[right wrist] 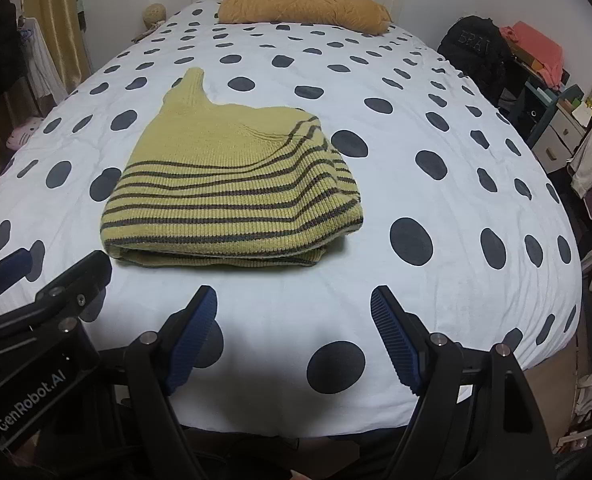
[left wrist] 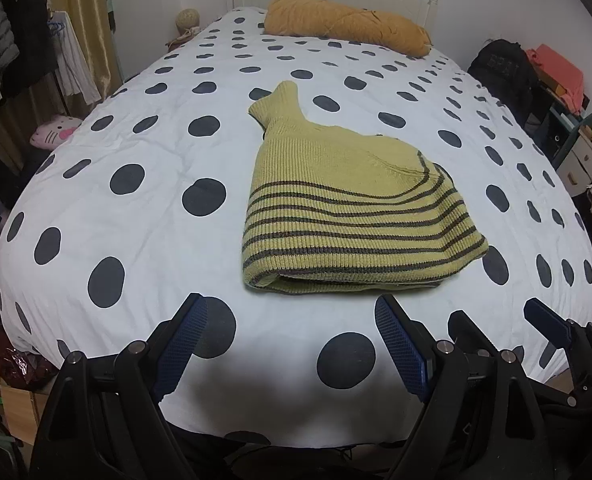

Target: Fold large clothes

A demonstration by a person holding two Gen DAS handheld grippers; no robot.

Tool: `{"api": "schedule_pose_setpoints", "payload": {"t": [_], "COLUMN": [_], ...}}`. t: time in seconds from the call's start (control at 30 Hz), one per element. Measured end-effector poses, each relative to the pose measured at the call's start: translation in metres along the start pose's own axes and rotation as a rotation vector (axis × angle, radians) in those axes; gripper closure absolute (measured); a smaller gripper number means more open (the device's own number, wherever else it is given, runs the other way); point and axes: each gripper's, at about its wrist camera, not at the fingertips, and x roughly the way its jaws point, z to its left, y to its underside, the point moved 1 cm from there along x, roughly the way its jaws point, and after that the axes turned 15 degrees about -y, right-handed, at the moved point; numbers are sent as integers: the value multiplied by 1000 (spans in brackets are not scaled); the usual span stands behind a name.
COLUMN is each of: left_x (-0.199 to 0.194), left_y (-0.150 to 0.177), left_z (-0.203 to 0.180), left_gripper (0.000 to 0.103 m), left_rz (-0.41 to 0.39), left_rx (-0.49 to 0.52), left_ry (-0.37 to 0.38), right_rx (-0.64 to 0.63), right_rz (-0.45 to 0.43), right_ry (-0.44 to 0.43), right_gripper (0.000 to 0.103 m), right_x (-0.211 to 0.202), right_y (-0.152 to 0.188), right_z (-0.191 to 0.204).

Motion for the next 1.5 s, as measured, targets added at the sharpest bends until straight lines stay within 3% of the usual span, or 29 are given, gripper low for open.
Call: {"api": "schedule_pose_setpoints", "payload": {"t": [0.43,0.97,1.5], "left_x": [15,14,23], "left_y": [5,4,0], "left_z": [3,5,0], "left_gripper": [17,17,17], "left_rz": [10,5,64], "left_rx": [6,-5,23], "left_ry": [-41,-15,-4], "right_rx": [-4,-3,-3], "right_rz": [17,8,53], "right_ry": [-12,-15,8], "right_gripper": [23,24,23], "right_x": [16,13,18], "right_y": [5,5,4], "right_z": [3,7,8]}}
